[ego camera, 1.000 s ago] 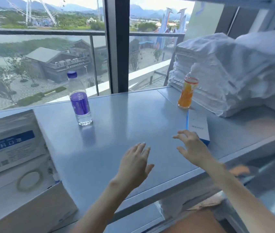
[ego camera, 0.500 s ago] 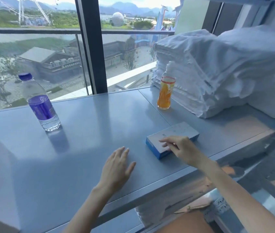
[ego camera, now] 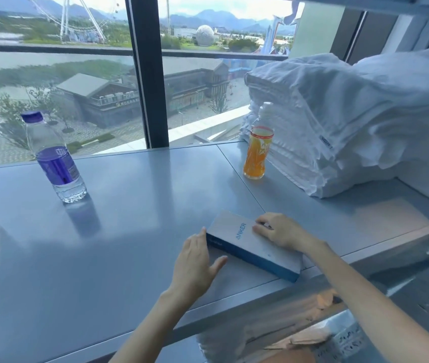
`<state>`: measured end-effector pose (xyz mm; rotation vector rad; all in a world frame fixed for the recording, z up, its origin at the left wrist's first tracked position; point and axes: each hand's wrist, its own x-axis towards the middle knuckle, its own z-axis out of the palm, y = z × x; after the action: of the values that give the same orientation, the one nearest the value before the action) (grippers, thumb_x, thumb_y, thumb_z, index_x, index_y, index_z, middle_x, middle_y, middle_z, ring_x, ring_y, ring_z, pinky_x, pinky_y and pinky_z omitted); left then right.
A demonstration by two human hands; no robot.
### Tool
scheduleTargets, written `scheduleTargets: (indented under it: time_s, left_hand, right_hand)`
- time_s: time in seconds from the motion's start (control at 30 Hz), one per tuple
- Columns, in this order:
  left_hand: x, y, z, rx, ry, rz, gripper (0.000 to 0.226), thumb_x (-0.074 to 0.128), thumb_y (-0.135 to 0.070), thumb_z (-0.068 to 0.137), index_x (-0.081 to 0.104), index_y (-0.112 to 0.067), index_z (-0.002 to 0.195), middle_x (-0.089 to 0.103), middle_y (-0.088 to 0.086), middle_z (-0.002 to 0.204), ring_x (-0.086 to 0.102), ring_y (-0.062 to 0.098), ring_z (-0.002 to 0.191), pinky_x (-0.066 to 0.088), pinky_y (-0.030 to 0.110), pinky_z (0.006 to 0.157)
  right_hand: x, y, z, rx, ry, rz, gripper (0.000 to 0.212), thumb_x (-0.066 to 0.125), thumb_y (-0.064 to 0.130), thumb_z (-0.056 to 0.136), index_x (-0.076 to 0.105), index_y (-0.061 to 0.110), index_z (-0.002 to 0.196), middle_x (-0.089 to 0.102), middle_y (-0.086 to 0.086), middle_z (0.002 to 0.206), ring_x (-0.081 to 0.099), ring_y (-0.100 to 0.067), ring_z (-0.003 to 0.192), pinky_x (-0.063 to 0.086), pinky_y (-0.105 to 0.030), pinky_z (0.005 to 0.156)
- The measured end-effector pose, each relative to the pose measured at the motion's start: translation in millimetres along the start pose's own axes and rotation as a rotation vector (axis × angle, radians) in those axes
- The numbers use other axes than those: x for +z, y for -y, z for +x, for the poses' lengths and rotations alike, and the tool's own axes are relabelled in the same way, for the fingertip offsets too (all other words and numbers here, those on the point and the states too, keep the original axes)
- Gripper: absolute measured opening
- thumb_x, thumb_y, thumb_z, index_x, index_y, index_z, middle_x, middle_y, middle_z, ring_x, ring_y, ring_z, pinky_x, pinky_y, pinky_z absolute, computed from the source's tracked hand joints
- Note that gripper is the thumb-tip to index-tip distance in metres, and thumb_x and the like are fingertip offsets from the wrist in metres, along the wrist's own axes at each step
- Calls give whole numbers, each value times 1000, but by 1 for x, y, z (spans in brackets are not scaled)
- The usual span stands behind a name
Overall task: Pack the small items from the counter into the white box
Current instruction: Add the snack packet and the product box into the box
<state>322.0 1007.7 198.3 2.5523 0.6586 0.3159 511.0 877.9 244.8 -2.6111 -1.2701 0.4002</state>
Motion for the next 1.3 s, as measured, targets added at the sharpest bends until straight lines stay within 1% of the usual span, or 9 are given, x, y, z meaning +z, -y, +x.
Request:
scheduleTargets:
  time_s: [0.17, 0.3, 0.4, 0.5, 0.73, 0.9, 1.0, 1.17, 1.3]
  left_hand:
    - [-2, 7, 12, -109, -106, -7, 68, 44, -41, 95, 15, -12, 148, 46, 5, 133, 35, 24, 121, 21, 21, 97]
    - [-4, 13, 19, -198, -84, -436, 66, 50, -34, 94, 18, -17, 148, 47, 7, 134, 46, 22, 119, 34, 29, 99]
    - [-17, 9, 16, -176, -148, -702, 76, 61, -25, 89, 13, -21, 148, 34, -6, 144, 44, 20, 126, 39, 44, 103]
    - [-43, 12, 9, -142, -221, -835, 81, 68, -27, 77, 23, -28, 144, 44, -11, 135, 54, 23, 116, 47, 47, 95]
    - [-118, 21, -19, -35, -150, -1018, 69, 71, -10, 73, 45, -43, 127, 66, -8, 106, 68, 17, 87, 53, 23, 65]
    - [-167, 34, -44, -33, -99, -1015, 69, 68, -14, 72, 46, -38, 133, 64, 0, 119, 67, 28, 96, 55, 38, 77]
    - [-199, 41, -64, -60, -157, -918, 68, 72, -27, 75, 43, -34, 136, 63, 1, 117, 67, 23, 94, 56, 34, 75]
    - [-273, 71, -118, -169, -231, -542, 73, 67, -59, 56, 53, -38, 125, 67, -10, 101, 67, 12, 85, 56, 29, 76]
    - [-340, 104, -155, -249, -337, -388, 43, 75, -49, 61, 66, -36, 101, 70, -20, 86, 65, 6, 71, 49, 13, 60]
  right_hand:
    - [7, 16, -11, -41, 68, 394, 31, 62, 31, 87, 58, 19, 116, 59, 5, 105, 59, -6, 84, 44, -13, 72]
    - [15, 35, -11, -87, 90, 624, 48, 69, 25, 82, 49, 29, 125, 57, 0, 109, 62, -7, 85, 51, -17, 72]
    - [20, 60, -8, -139, 23, 737, 61, 69, 13, 82, 39, 18, 135, 57, 1, 101, 63, -8, 75, 54, -20, 63]
    - [12, 80, -2, -198, -36, 784, 61, 65, 8, 84, 36, 12, 138, 59, 0, 102, 64, -13, 74, 57, -25, 66]
    - [-43, 132, 14, -418, -210, 577, 65, 65, 33, 81, 37, 16, 138, 52, 1, 121, 57, -12, 100, 53, -21, 76]
    - [-77, 191, 13, -573, 49, 578, 40, 64, 46, 78, 56, 30, 114, 63, 2, 101, 67, -21, 89, 56, -37, 77]
    - [-84, 229, 12, -642, 103, 708, 22, 63, 42, 81, 58, 32, 100, 64, -3, 98, 68, -16, 81, 56, -31, 64]
    - [-86, 288, 11, -741, 118, 906, 23, 57, 30, 85, 57, 22, 106, 66, 8, 87, 66, -4, 71, 49, -16, 55]
    - [-80, 344, 14, -822, 125, 897, 28, 55, 22, 88, 54, 24, 115, 63, -5, 108, 65, -6, 85, 52, -19, 68]
